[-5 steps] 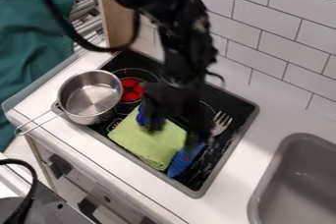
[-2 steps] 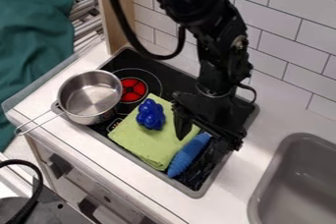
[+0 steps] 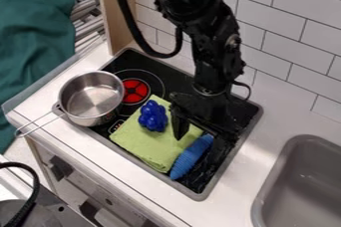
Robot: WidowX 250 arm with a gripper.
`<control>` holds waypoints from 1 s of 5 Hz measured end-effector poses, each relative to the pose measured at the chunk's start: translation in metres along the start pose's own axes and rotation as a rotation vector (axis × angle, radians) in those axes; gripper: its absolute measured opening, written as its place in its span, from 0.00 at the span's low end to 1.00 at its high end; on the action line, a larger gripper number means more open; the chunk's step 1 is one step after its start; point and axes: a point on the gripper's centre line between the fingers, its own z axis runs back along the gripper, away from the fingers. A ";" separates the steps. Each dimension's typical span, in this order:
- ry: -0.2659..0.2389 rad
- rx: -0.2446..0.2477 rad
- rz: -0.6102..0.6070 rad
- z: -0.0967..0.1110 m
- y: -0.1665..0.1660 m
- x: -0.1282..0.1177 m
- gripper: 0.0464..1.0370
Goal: Move the blue fork to bottom of the silver pot
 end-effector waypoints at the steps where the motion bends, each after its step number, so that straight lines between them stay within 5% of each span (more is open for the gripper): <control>1: 0.025 -0.009 0.003 -0.010 0.002 0.002 0.97; 3: 0.062 -0.002 0.019 -0.015 0.005 0.000 0.97; 5: 0.029 0.022 0.001 -0.004 -0.004 0.000 0.97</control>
